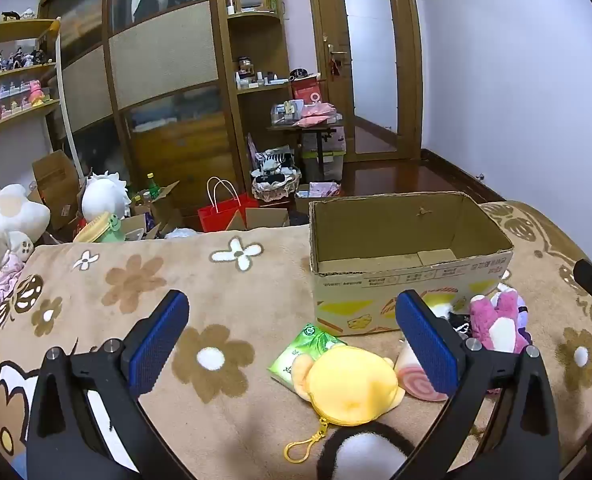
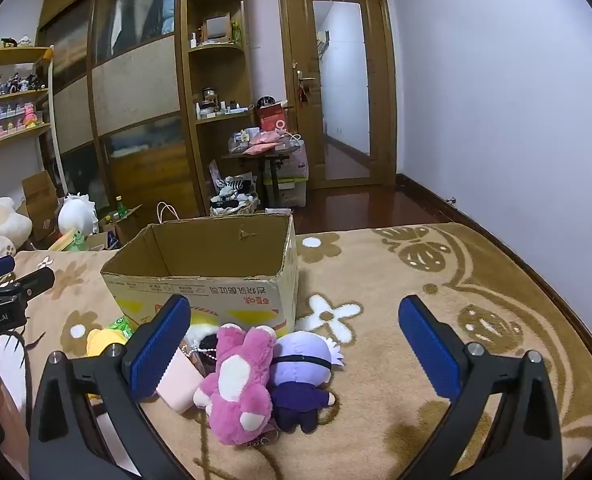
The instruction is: Organize soft objects
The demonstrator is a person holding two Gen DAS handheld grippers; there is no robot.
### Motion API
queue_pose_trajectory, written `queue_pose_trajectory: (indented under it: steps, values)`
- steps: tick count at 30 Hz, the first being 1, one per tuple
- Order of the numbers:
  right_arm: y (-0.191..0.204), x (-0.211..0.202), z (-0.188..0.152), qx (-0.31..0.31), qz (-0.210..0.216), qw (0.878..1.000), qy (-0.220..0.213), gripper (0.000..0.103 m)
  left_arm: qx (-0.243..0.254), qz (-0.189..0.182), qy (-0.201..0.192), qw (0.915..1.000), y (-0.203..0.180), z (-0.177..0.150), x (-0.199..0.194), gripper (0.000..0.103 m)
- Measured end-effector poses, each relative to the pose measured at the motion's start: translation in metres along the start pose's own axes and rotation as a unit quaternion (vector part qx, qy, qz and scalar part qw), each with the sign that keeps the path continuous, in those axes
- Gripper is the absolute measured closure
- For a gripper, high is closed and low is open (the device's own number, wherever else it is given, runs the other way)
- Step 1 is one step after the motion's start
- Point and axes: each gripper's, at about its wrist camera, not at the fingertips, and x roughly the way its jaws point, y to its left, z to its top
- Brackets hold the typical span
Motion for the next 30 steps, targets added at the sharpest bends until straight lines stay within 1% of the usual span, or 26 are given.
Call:
queue_pose_trajectory:
  steps: [1,6,7,12,14,15,23,24,30]
  values:
    - [0.000,0.001,0.000,-0.002,-0.002,1.000,0.006,0.000,0.001,0.000,0.002,1.0000,0.000,0.000,0.000,0.001]
    - [0.000,0.005,0.001,-0.002,0.000,1.000,0.009,0.000,0.003,0.004,0.006,1.0000,0.001,0.001,0.004,0.001]
    - [0.000,0.000,0.000,-0.001,-0.002,1.000,0.001,0.000,0.003,0.004,0.005,1.0000,-0.001,0.000,0.003,0.001]
    - [-0.001,0.000,0.000,-0.002,-0.001,1.000,0.001,0.000,0.004,0.005,0.003,1.0000,-0.004,0.001,0.009,0.001]
    - [0.000,-0.001,0.001,-0.007,-0.009,1.000,-0.004,0.000,0.004,0.004,0.003,1.0000,-0.005,0.000,0.013,0.001]
    - [0.002,-0.002,0.001,-0.009,-0.010,1.000,-0.006,0.000,0.002,0.005,-0.001,1.0000,-0.002,-0.001,0.006,0.001]
    - [0.007,-0.007,0.005,-0.004,-0.004,1.000,-0.010,0.000,0.002,0.005,-0.001,1.0000,-0.002,-0.001,0.006,0.001]
    - [0.002,-0.008,0.003,-0.003,-0.001,1.000,-0.010,0.000,0.002,0.004,-0.001,1.0000,-0.002,-0.001,0.006,0.001]
    - [0.003,-0.008,0.003,-0.003,-0.001,1.000,-0.010,0.000,0.002,0.005,-0.001,1.0000,-0.002,-0.001,0.006,0.001]
